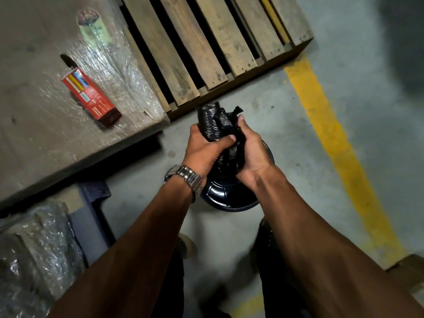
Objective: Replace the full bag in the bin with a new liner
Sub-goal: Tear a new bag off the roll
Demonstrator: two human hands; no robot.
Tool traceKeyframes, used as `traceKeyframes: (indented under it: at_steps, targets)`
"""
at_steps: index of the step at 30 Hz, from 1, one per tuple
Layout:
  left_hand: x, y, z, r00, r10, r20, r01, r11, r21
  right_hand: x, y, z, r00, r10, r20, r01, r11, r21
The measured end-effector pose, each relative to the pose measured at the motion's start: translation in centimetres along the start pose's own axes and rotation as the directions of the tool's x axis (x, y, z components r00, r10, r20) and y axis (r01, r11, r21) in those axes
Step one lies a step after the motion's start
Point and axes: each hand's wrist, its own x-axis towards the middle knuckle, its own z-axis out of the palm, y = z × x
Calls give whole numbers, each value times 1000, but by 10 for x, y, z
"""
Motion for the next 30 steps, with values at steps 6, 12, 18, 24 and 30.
traceKeyframes:
  at_steps: [6, 12, 18, 24, 30]
  targets:
    - [-2, -6, -11, 998, 65, 7, -65, 998, 0, -9, -1, 4, 983, -180, 31, 183, 961, -209]
    - [-9, -2, -25, 974, -143, 175, 192, 932, -307, -6, -11, -2, 966, -249, -70, 222, 938, -267]
    - [-12, -9, -37, 939, -152, 307, 284, 847, -450, -7, -28, -13, 966, -256, -37, 247, 955, -166]
    - [-11, -8, -37, 971, -156, 179, 221, 869, -443, 6, -33, -17, 797, -560, -228, 226, 627, -746]
    - [-7, 4, -23, 997, -80, 11, 79, 946, -315, -12, -20, 8, 853, -518, 73, 344, 450, -825]
